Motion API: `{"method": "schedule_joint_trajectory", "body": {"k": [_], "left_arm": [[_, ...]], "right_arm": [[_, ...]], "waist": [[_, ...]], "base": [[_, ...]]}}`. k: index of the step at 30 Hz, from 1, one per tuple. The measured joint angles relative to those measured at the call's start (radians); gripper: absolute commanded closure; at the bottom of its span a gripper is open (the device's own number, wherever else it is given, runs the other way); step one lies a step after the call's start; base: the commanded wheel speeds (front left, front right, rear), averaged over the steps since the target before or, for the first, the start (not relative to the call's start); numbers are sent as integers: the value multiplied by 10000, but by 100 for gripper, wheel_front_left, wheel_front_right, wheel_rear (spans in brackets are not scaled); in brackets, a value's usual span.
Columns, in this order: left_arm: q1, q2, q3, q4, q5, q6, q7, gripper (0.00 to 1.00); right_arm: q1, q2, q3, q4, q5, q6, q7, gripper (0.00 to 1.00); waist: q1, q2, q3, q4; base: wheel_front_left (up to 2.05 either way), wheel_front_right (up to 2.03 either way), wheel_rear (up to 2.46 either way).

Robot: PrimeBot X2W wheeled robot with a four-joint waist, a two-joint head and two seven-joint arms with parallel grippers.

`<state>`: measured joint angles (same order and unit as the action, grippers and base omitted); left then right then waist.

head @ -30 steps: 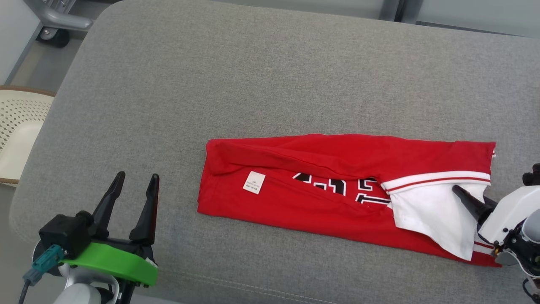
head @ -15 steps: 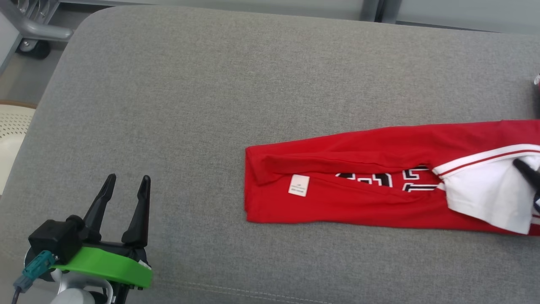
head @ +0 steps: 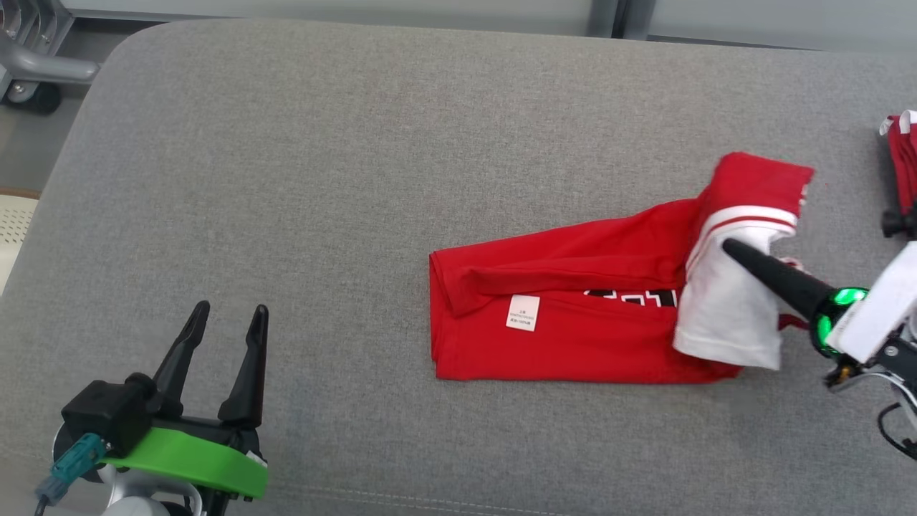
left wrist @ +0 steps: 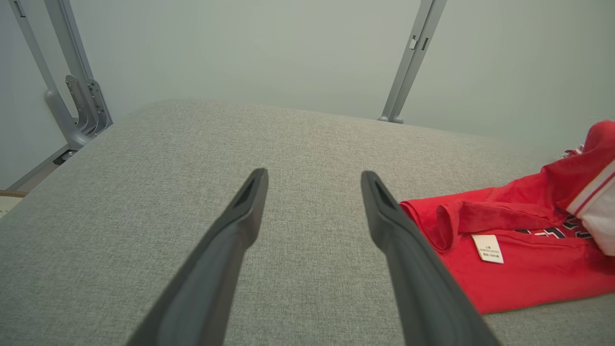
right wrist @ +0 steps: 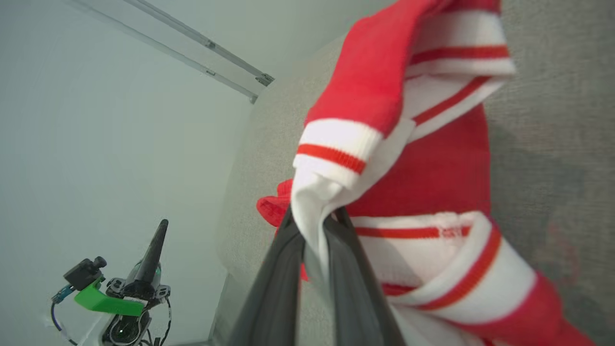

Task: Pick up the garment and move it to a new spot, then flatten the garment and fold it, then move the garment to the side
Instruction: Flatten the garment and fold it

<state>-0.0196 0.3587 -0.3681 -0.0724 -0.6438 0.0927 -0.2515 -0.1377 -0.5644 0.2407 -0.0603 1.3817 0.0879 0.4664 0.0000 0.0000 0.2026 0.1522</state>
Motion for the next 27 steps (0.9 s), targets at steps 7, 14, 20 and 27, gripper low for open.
{"method": "schedule_joint_trajectory", "body": {"k": [7, 14, 20, 27], "left_arm": [[-151, -190, -502, 4, 98, -238, 15, 0], [-485, -303, -667, 79, 238, -407, 42, 0], [-626, -476, -800, 295, 238, -458, 40, 0], [-650, -495, -640, 458, 238, -456, 40, 0]], "right_arm": [[-595, 771, 1030, -874, -391, -196, 221, 100], [-977, 1797, 1983, -740, -1448, -849, 48, 100], [-1291, 2309, 2637, -155, -2161, -1262, -36, 100], [-1944, 2899, 3099, 504, -2606, -1446, -153, 53]], "waist": [[0, 0, 68, 207], [0, 0, 233, 689], [1, 0, 399, 1136], [0, 0, 511, 1380]], "base": [[0, 0, 0], [0, 0, 0], [0, 0, 0], [0, 0, 0]]}}
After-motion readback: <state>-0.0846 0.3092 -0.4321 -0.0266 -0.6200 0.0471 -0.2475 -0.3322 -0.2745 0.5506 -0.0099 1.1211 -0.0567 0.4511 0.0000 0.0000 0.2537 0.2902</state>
